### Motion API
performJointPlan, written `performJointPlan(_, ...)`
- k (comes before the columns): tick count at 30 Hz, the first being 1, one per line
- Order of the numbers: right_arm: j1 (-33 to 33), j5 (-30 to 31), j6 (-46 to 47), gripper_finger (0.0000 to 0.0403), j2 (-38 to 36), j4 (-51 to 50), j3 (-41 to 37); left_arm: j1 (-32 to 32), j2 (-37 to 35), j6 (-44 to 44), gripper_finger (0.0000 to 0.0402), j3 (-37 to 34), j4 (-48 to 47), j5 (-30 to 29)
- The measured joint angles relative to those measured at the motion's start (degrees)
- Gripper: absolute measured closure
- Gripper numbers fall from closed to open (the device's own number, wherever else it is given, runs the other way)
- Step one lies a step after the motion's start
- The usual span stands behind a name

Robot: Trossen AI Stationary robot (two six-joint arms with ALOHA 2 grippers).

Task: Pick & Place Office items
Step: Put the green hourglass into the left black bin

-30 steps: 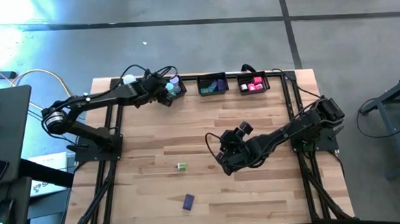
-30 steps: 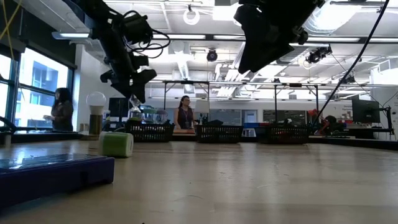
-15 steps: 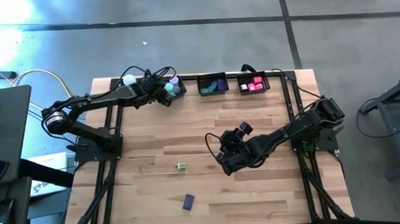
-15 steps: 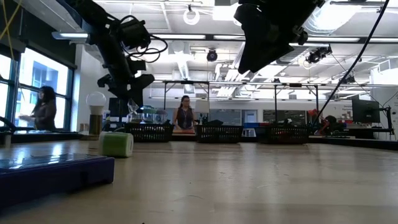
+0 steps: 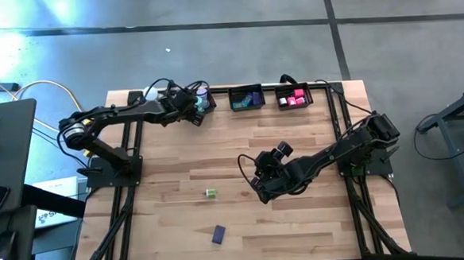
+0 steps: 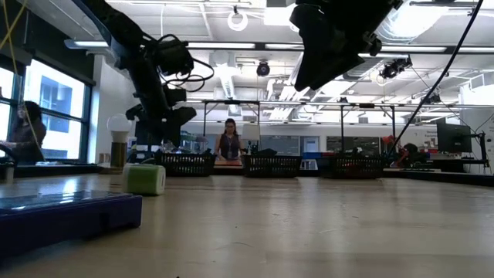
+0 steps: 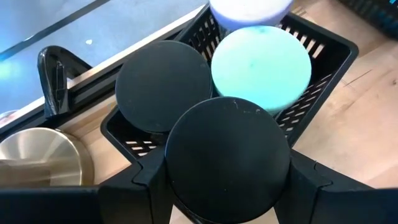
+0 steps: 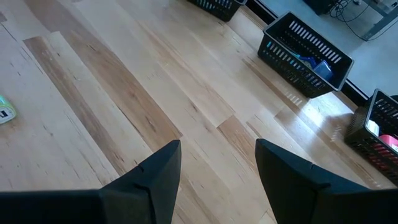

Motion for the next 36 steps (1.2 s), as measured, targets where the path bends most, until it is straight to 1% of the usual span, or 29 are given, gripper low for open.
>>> performJointPlan(10,0.0,-0.09,-0.44,0.0207,0.44,0.2,-0.04,-0.02,0.35,-0.49,0.021,0.02,0.15,-0.16)
performJointPlan(12,0.0,-0.09,-0.44,0.0207,0.48,0.2,-0.07,-0.18,0.36,-0.56,0.0199,0.02,0.11,-0.16)
performJointPlan(15,0.0,-0.07,-0.44,0.0207,0.49,0.2,-0.04,-0.57,0.54,-0.73,0.0172,0.0,-0.26,0.28)
performJointPlan(18,0.0,-0.02,-0.44,0.0207,0.5,0.22,-0.04,-0.59,0.55,-0.71,0.0162,0.0,-0.01,0.27)
performJointPlan(24,0.0,-0.02,-0.46,0.0207,0.5,0.46,-0.04,-0.55,0.55,-0.59,0.0157,0.0,-0.01,0.03)
performJointPlan(31,0.0,-0.02,-0.48,0.0207,0.5,0.48,-0.04,-0.55,0.46,3.34,0.0155,0.0,0.05,-0.02)
performJointPlan(36,0.0,-0.02,-0.48,0.0207,0.5,0.48,-0.04,-0.57,0.45,4.57,0.0155,0.0,0.07,-3.03)
